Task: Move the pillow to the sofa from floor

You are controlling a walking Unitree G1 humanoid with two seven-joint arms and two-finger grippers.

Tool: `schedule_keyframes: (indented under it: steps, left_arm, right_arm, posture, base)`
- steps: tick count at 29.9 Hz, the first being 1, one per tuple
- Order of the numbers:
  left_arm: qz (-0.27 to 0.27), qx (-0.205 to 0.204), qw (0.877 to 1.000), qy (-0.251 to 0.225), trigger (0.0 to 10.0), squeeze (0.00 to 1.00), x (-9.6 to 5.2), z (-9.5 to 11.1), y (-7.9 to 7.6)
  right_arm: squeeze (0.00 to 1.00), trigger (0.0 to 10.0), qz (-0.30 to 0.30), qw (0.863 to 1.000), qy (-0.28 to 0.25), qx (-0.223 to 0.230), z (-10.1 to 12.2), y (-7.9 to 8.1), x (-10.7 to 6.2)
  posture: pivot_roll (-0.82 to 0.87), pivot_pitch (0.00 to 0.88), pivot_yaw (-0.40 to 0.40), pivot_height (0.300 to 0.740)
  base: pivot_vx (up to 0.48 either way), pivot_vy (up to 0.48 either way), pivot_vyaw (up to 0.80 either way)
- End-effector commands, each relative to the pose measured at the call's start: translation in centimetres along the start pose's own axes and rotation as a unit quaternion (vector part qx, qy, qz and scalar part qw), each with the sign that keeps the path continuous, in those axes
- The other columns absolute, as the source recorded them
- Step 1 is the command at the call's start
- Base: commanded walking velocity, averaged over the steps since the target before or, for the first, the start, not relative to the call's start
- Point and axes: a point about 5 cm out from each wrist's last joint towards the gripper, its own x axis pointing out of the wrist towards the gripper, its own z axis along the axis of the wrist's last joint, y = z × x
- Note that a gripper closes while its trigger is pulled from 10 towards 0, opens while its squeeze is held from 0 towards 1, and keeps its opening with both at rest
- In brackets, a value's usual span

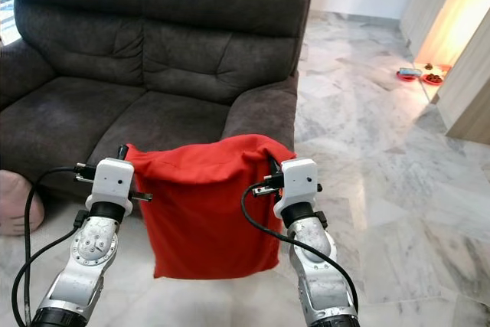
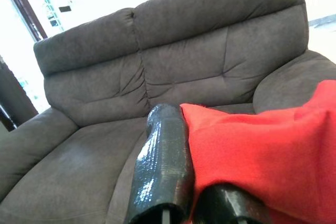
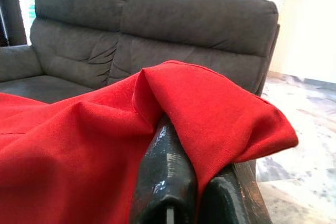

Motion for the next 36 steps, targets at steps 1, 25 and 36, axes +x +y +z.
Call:
schedule_keyframes:
  steps: [1,25,36]
  left_arm:
    - [0.004,-0.007,0.999,-0.049,10.0,0.00,0.8,2.1,0.1]
    - [0.004,-0.002,0.999,-0.037,10.0,0.00,1.0,2.0,0.3]
    - [0.000,0.012,0.998,-0.054,10.0,0.00,1.1,2.5,0.3]
  right_arm:
    - [0.00,10.0,0.000,0.999,-0.046,-0.003,2.0,-0.1,0.6]
    - [0.00,10.0,-0.028,0.999,-0.044,-0.004,2.3,-1.2,0.8]
    - [0.00,10.0,-0.023,0.999,-0.041,-0.006,2.5,-1.1,0.8]
  posture:
    - [0.10,0.000,-0.079,0.726]
    - [0.10,0.000,-0.075,0.726]
    - [0.10,0.000,-0.074,0.726]
  base:
    - [0.000,0.382,0.00]
    - [0.000,0.415,0.00]
    - [0.000,0.000,0.00]
